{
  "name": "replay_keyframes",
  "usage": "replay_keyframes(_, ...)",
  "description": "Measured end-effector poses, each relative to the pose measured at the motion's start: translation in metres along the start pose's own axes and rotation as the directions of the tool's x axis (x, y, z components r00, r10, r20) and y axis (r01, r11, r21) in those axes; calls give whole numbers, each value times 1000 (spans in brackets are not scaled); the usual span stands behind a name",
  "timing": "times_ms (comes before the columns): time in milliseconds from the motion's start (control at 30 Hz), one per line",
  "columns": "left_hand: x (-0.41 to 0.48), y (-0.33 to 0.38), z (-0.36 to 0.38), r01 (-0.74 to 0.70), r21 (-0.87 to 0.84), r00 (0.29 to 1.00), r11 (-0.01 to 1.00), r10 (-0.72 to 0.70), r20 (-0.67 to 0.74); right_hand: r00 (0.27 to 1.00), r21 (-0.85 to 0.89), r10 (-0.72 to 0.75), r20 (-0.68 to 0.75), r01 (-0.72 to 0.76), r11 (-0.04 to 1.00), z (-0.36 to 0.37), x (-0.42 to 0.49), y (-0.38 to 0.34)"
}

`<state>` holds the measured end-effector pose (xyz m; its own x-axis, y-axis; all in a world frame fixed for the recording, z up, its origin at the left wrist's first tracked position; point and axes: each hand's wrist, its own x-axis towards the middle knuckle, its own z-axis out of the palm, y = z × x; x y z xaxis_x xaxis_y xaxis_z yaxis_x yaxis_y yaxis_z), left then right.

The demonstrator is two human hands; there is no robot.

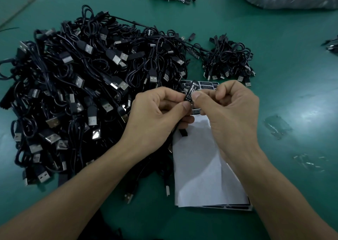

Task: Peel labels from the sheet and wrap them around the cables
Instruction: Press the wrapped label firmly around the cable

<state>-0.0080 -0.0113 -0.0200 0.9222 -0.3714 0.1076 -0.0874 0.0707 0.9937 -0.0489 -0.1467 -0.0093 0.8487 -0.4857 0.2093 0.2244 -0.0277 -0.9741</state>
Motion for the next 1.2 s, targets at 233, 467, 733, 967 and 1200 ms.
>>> replay_keyframes(233, 0, 1, 0, -3, -5, 1000, 1000, 3, -4, 1000, -11, -4, -1, 4, 1000, -2, 1, 0)
replay_keyframes(467, -1, 0, 0, -2, 2, 1000, 1000, 2, -2, 1000, -12, -3, 1, 3, 1000, 0, 1, 1)
replay_keyframes(733, 0, 0, 0, 4, 4, 1000, 1000, -4, -8, 1000, -18, 2, 0, -2, 1000, 0, 1, 1)
replay_keyframes(967, 0, 1, 1, 13, -18, 1000, 1000, -13, -20, 1000, -35, -14, 2, 15, 999, 0, 0, 2)
replay_keyframes(1200, -1, 2, 1, 6, 6, 999, 1000, -5, -40, 999, -112, -47, -6, 46, 993, 1, -1, 2)
